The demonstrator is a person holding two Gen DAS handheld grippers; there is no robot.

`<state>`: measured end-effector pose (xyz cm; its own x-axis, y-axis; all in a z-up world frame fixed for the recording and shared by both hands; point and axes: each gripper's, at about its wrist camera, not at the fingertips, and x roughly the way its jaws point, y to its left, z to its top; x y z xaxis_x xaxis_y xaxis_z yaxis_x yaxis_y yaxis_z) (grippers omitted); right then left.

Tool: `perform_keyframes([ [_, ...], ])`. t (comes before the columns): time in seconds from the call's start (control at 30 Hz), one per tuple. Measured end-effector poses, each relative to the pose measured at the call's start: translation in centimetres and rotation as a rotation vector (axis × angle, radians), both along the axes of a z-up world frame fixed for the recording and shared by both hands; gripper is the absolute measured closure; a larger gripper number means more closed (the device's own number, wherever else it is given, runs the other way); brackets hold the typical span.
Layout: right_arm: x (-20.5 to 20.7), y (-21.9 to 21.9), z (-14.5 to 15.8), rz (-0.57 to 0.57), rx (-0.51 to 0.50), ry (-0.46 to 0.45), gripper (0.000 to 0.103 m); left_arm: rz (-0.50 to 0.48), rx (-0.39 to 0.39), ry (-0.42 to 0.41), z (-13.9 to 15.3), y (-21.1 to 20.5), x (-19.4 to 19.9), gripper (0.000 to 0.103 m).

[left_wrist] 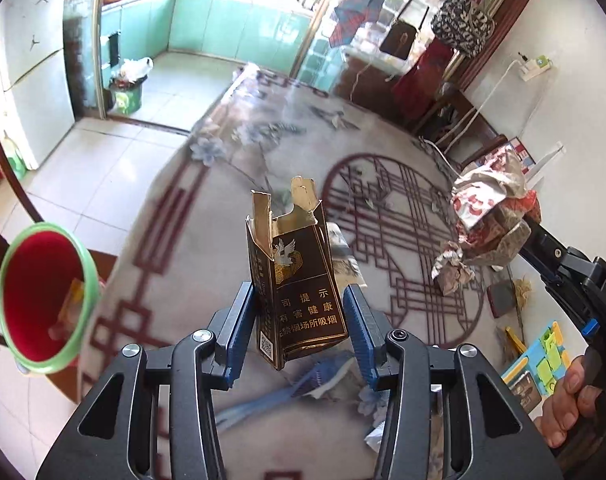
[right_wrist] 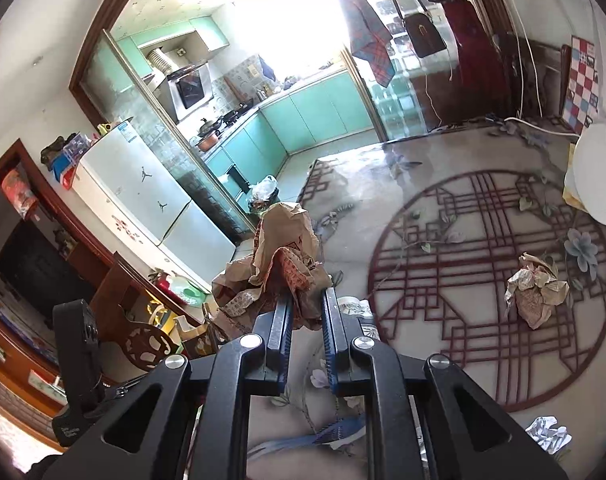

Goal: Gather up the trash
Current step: 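Carry the cigarette pack and crumpled paper to the red bin and release both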

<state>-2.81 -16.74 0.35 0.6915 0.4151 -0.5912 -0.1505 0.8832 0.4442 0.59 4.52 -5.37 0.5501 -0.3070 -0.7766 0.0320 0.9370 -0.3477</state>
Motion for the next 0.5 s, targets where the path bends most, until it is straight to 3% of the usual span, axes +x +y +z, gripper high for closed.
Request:
perform_keyframes([
  [0.5,-1.3,9.5,2.9,0.022,-0.085,-0.042,0.091,0.113,0.007,-0.035,-0.1,11.3,-0.8,0.06],
])
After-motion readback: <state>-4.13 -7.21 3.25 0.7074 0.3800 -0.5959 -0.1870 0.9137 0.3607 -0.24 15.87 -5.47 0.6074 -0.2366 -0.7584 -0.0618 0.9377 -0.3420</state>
